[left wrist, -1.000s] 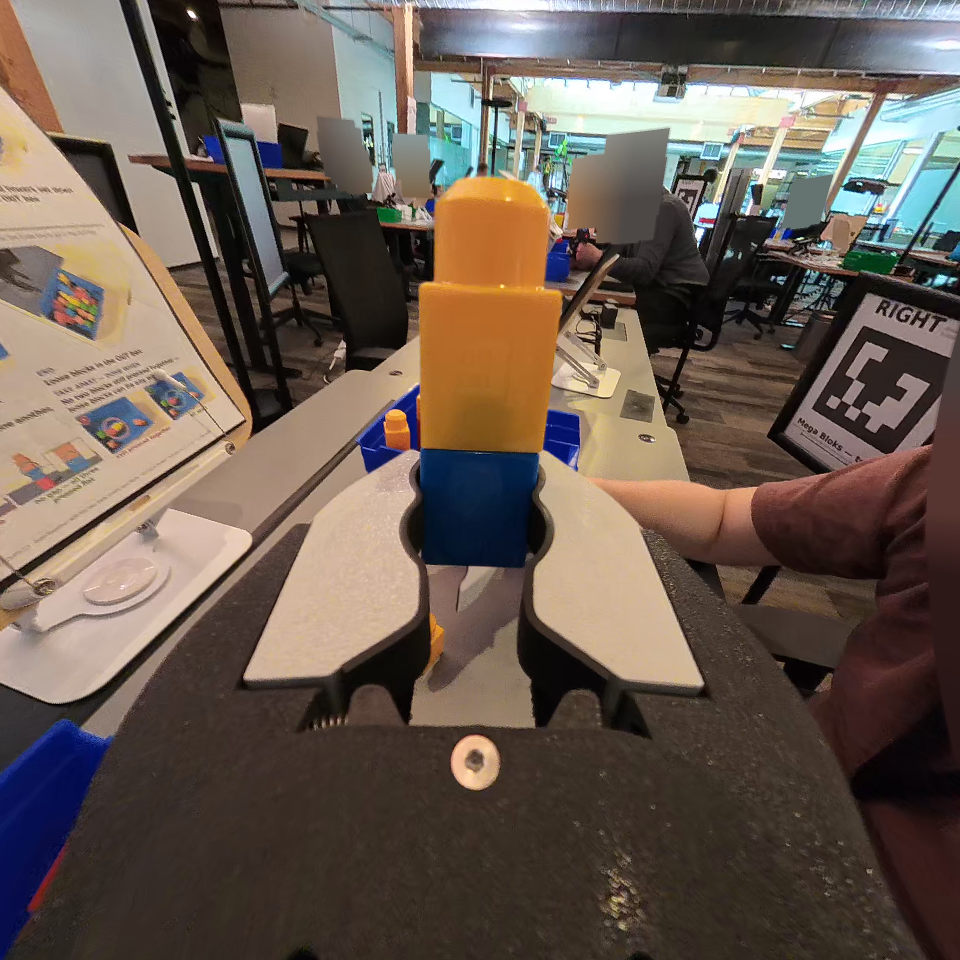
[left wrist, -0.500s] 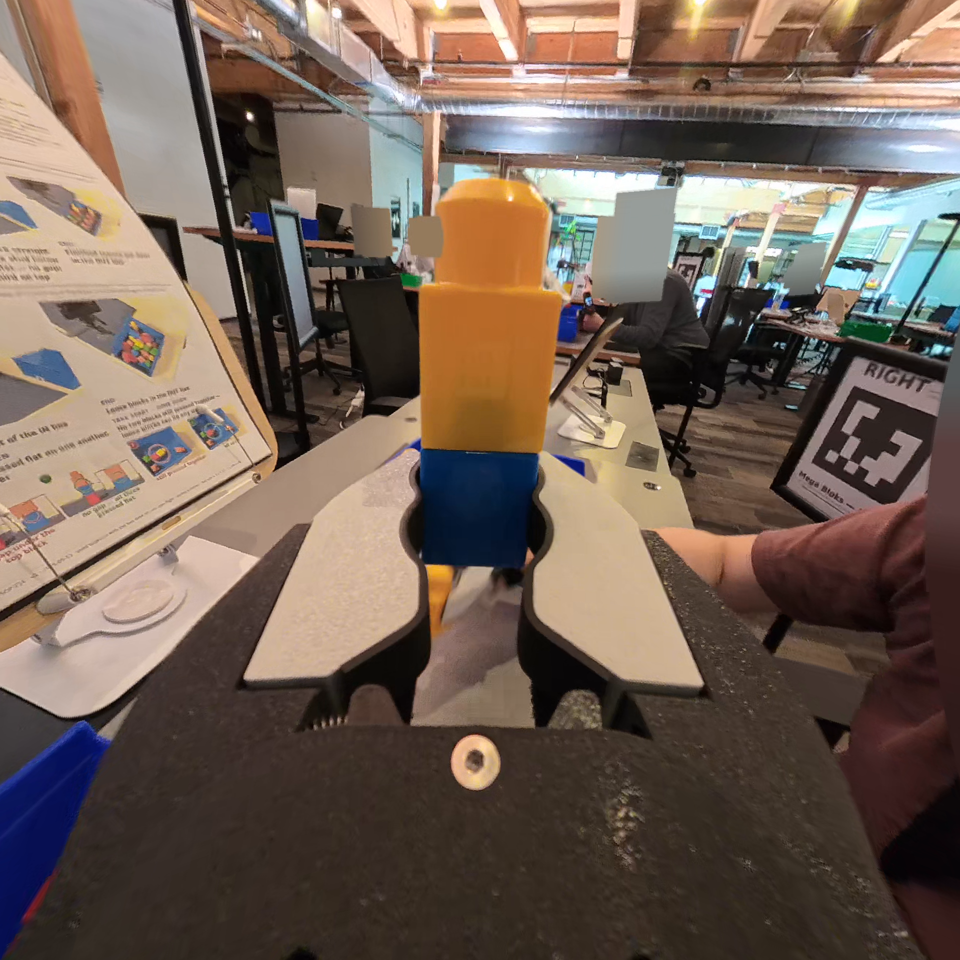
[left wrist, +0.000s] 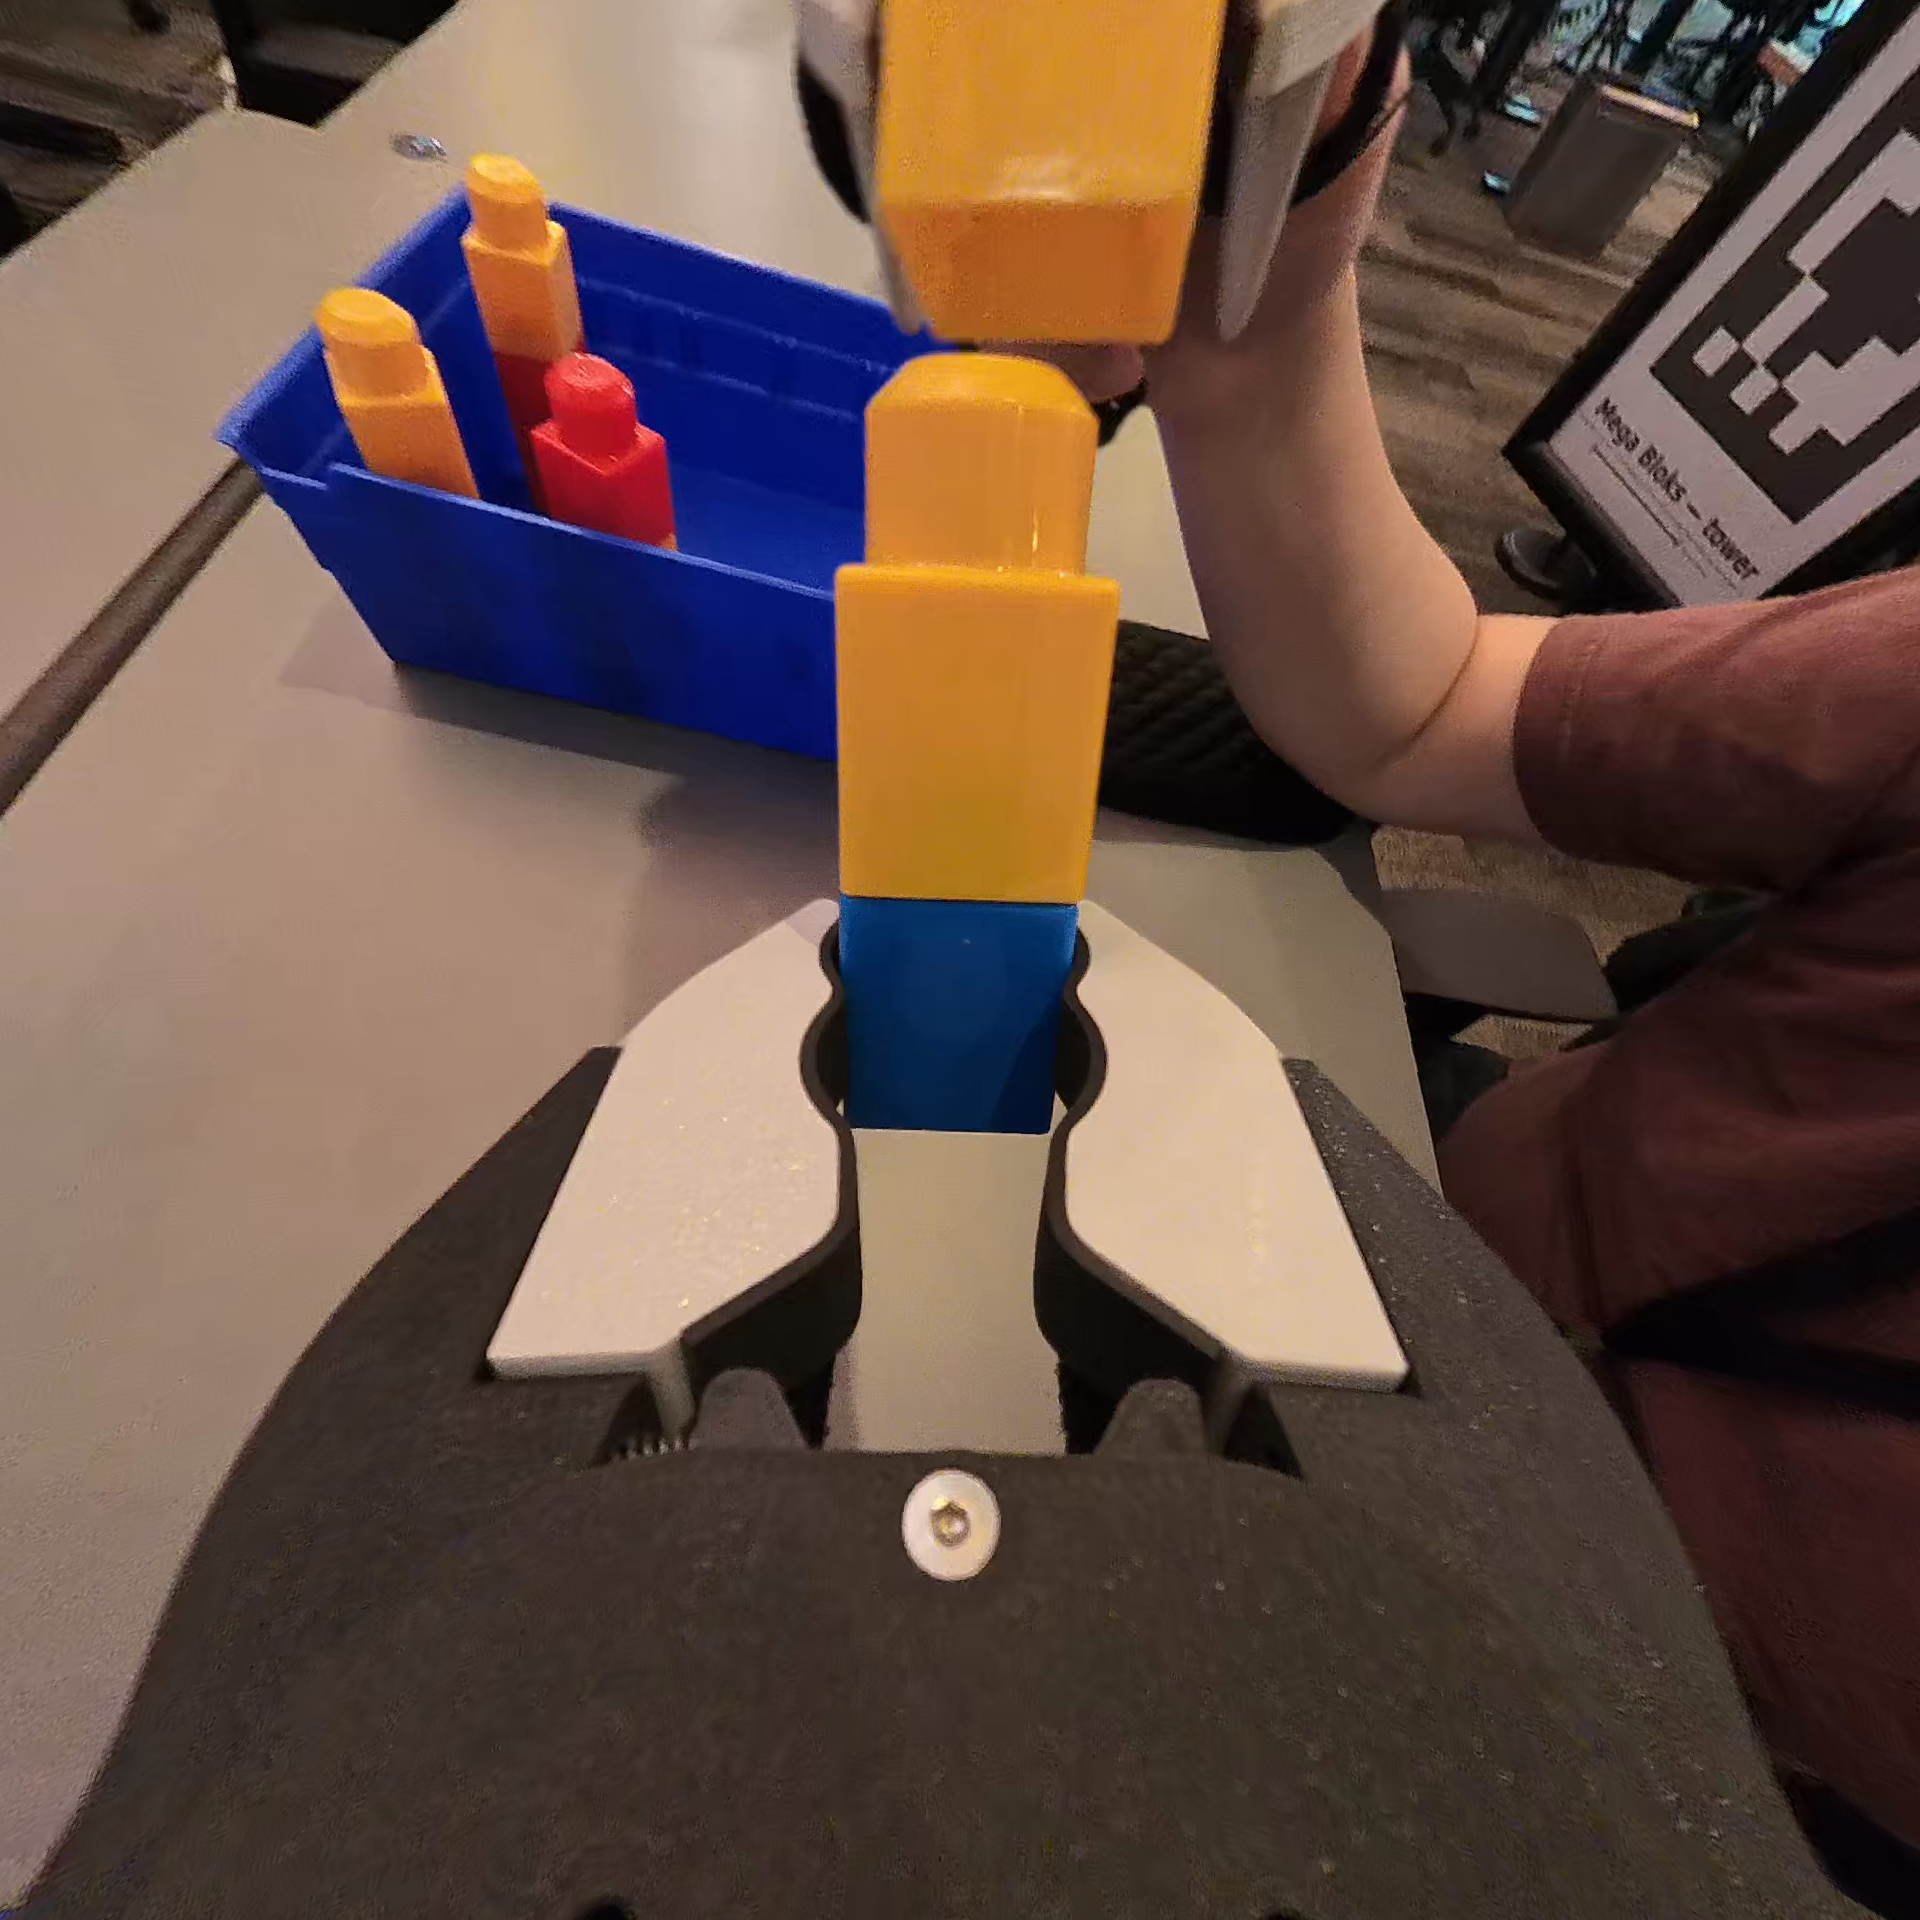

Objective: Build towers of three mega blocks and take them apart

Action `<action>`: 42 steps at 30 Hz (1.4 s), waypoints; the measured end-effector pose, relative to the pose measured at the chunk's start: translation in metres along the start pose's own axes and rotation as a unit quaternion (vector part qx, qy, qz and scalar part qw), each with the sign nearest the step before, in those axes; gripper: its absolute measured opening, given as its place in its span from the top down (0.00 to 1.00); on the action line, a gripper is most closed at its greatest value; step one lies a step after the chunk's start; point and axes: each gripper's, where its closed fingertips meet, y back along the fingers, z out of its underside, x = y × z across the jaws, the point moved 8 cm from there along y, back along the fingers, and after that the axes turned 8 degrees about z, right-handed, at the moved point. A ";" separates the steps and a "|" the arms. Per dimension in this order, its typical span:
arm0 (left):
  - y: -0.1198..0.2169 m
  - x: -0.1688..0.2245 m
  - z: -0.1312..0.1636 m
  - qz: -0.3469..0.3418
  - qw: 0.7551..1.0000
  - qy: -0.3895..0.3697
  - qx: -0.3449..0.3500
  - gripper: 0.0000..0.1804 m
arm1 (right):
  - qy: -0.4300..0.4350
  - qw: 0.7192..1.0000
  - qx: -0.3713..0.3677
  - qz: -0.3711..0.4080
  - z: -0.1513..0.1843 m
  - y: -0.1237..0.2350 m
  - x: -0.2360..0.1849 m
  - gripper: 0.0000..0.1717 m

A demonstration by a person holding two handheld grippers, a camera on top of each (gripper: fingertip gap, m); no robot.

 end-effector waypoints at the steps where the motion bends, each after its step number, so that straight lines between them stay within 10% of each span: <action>1: -0.003 0.001 0.001 0.004 1.000 0.001 -0.009 0.80 | 0.006 1.000 -0.016 -0.002 0.003 -0.003 0.001 0.79; 9: -0.012 0.012 0.007 0.108 0.992 0.036 -0.048 0.81 | 0.031 0.992 -0.109 -0.060 0.021 -0.017 -0.009 0.79; 19: -0.018 0.009 0.016 0.082 0.989 0.046 -0.111 0.80 | 0.004 0.986 -0.158 -0.052 0.032 -0.026 -0.004 0.78; 25: -0.011 0.011 -0.001 0.099 0.993 0.067 0.000 0.80 | -0.007 0.998 0.034 -0.049 0.011 -0.027 0.001 0.75; 42: -0.005 0.006 0.002 0.046 0.996 0.064 -0.029 0.81 | -0.040 0.999 0.020 -0.026 0.017 -0.035 0.003 0.78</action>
